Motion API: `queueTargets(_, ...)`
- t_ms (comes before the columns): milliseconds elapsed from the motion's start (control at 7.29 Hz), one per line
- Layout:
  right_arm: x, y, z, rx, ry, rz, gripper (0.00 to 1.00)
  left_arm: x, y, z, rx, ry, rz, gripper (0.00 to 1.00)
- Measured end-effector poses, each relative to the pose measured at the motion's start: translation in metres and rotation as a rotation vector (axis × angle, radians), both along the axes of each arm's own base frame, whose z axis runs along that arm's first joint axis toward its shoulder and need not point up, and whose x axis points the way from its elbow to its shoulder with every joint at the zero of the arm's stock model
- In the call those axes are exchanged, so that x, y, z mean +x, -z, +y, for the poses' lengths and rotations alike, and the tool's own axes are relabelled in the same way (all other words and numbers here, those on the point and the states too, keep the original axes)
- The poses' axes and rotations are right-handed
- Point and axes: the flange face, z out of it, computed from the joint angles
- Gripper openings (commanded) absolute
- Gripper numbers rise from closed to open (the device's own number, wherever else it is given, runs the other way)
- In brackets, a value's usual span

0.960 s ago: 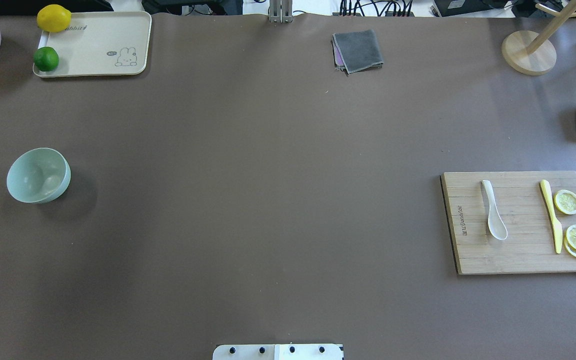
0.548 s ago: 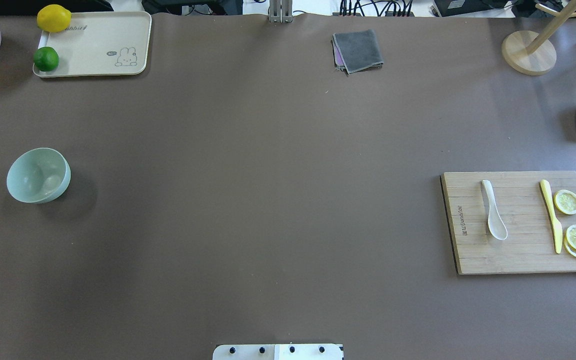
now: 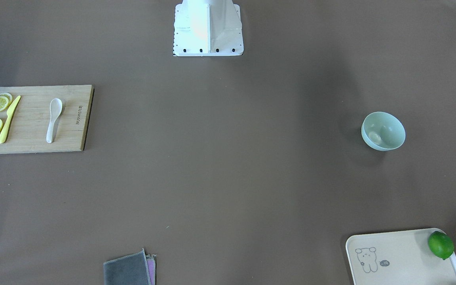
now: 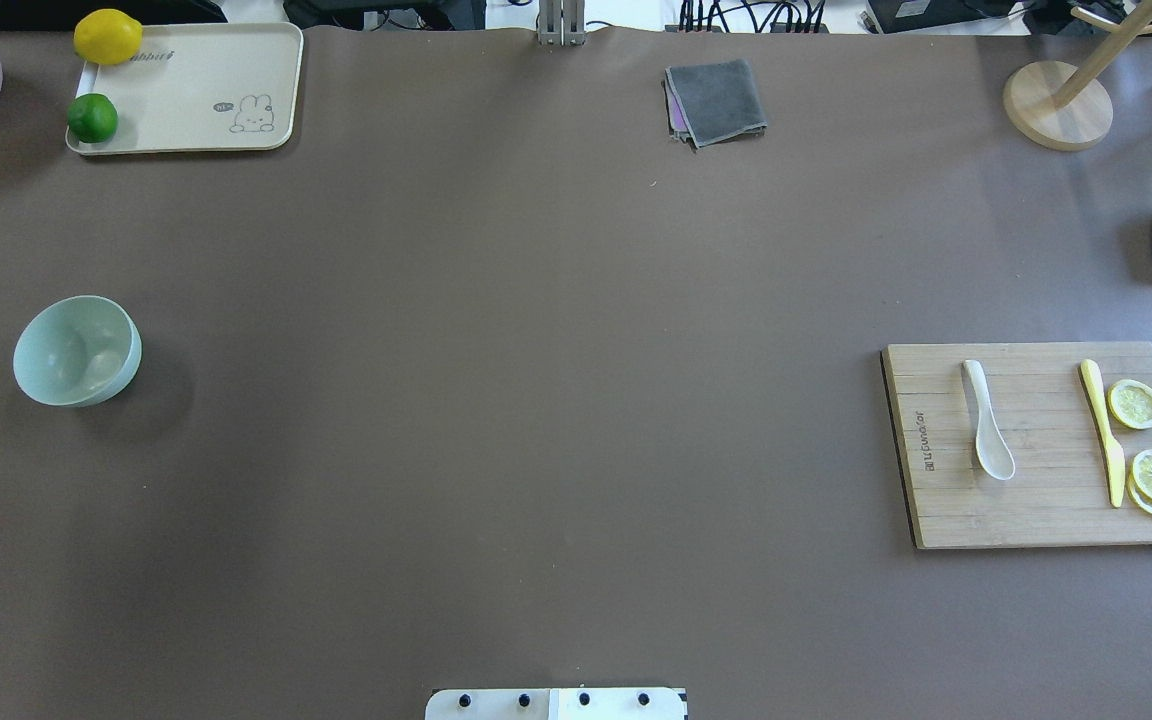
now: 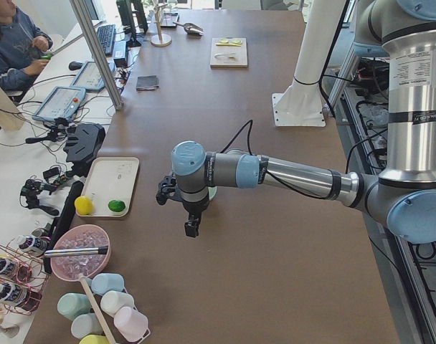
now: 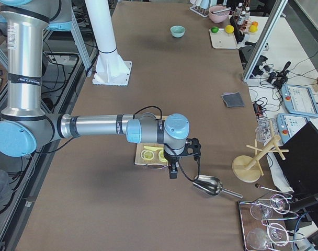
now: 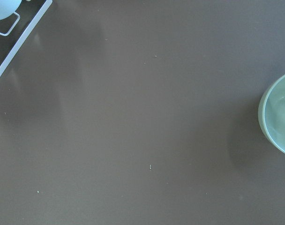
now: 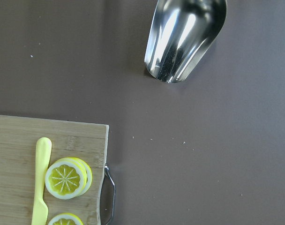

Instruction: Place spoon in bowl

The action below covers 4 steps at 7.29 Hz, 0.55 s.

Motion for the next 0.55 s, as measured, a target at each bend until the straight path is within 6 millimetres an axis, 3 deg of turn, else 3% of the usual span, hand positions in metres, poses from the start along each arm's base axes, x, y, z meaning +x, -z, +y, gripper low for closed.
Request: queueTargets(548,-0.0002,0.0029,-0.0025,0.005,-0.001,-0.007,1.0,0.0011,0.0136,-0.0019,0.084,0.021,0.01,0.97)
